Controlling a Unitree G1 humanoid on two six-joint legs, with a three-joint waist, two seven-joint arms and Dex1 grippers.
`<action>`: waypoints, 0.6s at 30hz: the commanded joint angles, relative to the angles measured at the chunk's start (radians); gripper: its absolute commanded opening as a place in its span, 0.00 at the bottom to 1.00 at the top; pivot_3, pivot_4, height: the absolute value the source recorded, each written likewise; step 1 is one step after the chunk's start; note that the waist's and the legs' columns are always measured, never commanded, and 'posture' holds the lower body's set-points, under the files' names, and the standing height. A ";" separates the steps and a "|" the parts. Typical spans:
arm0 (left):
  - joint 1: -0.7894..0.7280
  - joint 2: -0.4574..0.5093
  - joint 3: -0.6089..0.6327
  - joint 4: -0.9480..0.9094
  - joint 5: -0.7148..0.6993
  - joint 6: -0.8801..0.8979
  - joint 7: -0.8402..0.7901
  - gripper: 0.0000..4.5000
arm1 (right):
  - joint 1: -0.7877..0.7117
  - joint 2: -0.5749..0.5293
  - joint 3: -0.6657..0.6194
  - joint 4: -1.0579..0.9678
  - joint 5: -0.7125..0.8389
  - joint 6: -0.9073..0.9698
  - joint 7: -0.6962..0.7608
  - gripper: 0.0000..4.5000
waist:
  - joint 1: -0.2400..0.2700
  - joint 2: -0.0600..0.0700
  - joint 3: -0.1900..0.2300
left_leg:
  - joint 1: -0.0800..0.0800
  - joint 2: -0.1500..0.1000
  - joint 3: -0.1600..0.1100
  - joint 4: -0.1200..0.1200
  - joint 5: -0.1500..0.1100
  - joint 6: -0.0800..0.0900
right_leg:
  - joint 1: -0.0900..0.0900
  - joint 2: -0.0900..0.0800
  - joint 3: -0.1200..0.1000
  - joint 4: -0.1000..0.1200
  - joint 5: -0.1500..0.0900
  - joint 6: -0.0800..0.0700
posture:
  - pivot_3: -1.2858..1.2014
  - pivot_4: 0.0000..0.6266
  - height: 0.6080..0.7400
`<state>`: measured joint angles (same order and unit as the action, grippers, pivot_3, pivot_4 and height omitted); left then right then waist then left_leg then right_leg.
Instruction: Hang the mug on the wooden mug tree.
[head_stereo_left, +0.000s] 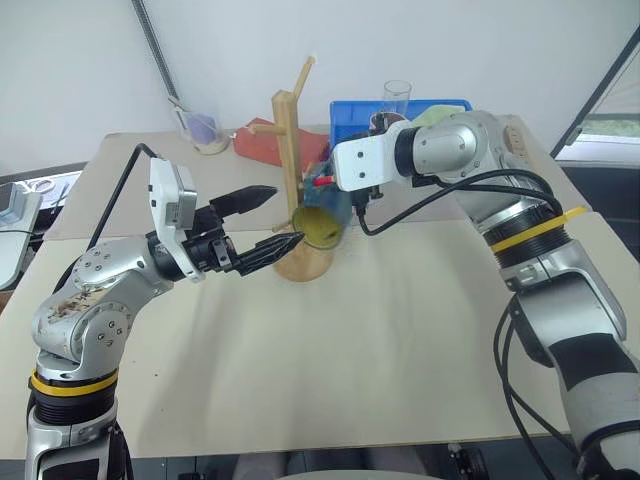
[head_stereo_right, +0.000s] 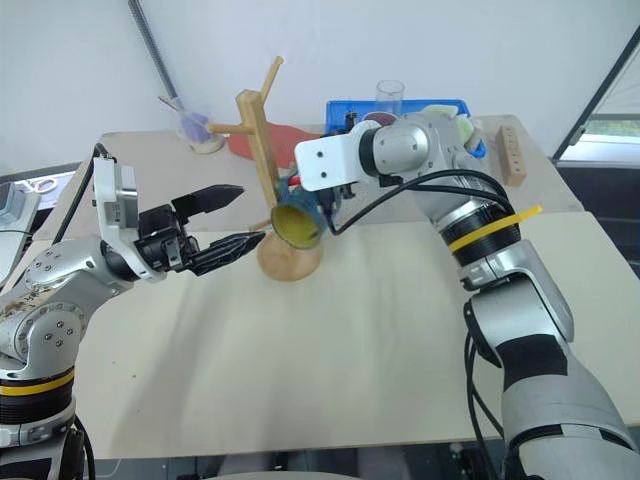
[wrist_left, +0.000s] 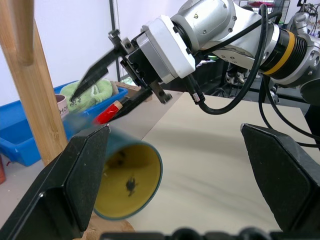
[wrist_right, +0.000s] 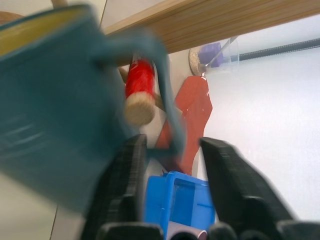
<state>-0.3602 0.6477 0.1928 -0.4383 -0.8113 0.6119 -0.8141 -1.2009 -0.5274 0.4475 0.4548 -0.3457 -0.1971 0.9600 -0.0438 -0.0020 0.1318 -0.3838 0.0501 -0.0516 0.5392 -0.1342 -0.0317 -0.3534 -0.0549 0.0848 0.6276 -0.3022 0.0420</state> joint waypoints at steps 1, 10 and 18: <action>-0.002 0.036 0.016 -0.006 0.025 -0.019 -0.010 1.00 | -0.018 -0.054 -0.070 -0.068 0.048 -0.025 0.040 0.62 | 0.000 0.000 0.000 | 0.000 0.000 0.000 0.000 0.000 0.000 | 0.000 0.000 0.000 0.000 0.000 0.000 | 0.52 0.24 0.86; 0.098 0.225 0.029 0.046 0.201 -0.012 -0.009 1.00 | 0.174 -0.231 -0.327 -0.363 0.457 0.397 0.298 0.62 | 0.002 0.000 0.000 | 0.001 0.000 0.001 0.000 0.000 0.000 | 0.000 -0.001 0.000 -0.002 -0.004 -0.007 | 0.52 0.24 0.86; 0.155 0.309 0.142 0.132 0.191 -0.050 -0.126 1.00 | 0.408 -0.311 -0.582 -0.710 0.818 0.911 0.222 0.62 | 0.003 -0.001 0.001 | 0.002 0.001 0.002 -0.001 -0.005 -0.008 | -0.004 -0.002 0.001 0.000 -0.005 -0.009 | 0.52 0.24 0.86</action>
<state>-0.1915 0.9413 0.2943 -0.3084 -0.6084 0.5746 -0.9287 -0.7930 -0.8225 -0.0772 -0.1828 0.4102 0.6484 1.2103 -0.0410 -0.0034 0.1333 -0.3825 0.0506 -0.0495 0.5381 -0.1396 -0.0402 -0.3568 -0.0570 0.0855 0.6263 -0.3075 0.0324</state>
